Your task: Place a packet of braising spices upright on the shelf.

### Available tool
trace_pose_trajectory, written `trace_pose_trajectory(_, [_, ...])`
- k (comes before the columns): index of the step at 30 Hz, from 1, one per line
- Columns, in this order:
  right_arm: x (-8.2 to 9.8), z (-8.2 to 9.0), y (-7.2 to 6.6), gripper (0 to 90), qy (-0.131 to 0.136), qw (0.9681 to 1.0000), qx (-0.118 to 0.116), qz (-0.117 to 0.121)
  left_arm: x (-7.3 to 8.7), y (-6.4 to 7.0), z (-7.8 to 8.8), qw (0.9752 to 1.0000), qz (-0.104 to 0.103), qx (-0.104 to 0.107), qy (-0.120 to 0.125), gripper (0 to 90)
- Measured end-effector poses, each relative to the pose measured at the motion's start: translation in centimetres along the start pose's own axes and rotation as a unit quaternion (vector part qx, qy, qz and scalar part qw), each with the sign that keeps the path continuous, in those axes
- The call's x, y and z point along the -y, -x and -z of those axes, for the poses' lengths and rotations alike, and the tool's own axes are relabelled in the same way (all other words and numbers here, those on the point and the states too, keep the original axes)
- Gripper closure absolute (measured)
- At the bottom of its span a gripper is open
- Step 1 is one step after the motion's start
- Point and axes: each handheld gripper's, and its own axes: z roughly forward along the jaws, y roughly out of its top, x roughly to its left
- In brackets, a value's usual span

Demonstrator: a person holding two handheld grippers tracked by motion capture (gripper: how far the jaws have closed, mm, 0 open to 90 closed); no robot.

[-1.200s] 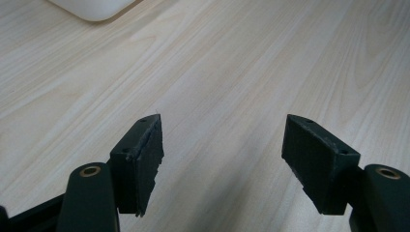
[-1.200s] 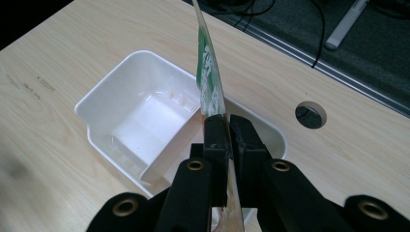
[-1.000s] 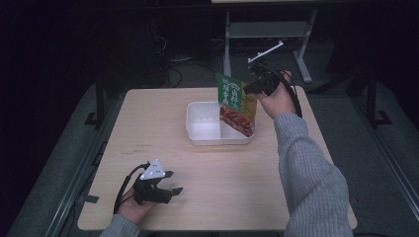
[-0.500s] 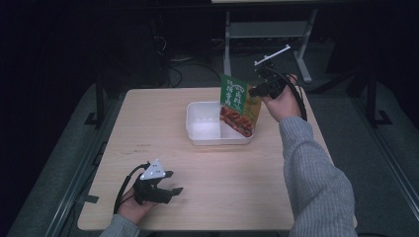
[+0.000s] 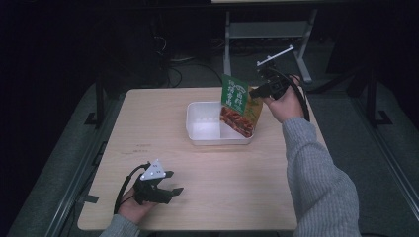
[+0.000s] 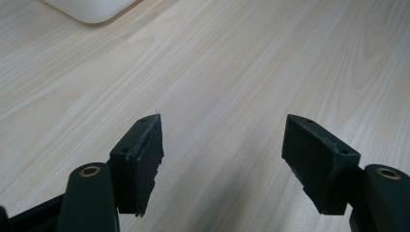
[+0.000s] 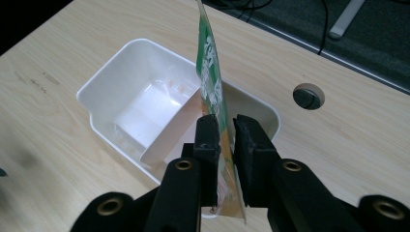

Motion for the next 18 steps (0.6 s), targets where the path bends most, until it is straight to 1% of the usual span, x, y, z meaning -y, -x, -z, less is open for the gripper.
trace_pose_trajectory(1, [0.1,0.3,0.1,76.2,0.003,1.0,-0.004,-0.003,0.0,0.0,0.0,1.0,-0.002,0.0,0.0,30.7])
trace_pose_trajectory(3, [0.1,0.4,0.1,75.4,0.003,1.0,-0.006,-0.005,0.0,0.0,0.0,1.0,-0.003,-0.001,-0.001,30.7])
trace_pose_trajectory(4, [0.2,0.6,0.2,73.1,0.003,0.9999,-0.01,-0.005,0.0,0.0,0.0,1.0,-0.003,-0.001,-0.001,30.7])
trace_pose_trajectory(8, [0.6,0.8,0.3,68.7,0.0,0.9999,-0.013,-0.007,-0.1,0.1,-0.1,1.0,-0.003,-0.001,-0.001,30.7])
trace_pose_trajectory(13, [1.2,0.8,0.7,68.5,-0.003,0.9999,-0.011,-0.007,-0.1,0.1,-0.1,1.0,-0.003,-0.001,-0.001,30.7])
trace_pose_trajectory(18, [1.7,0.9,1.0,71.1,-0.002,0.9999,-0.009,-0.012,-0.1,0.1,-0.1,1.0,-0.004,-0.001,-0.001,30.6])
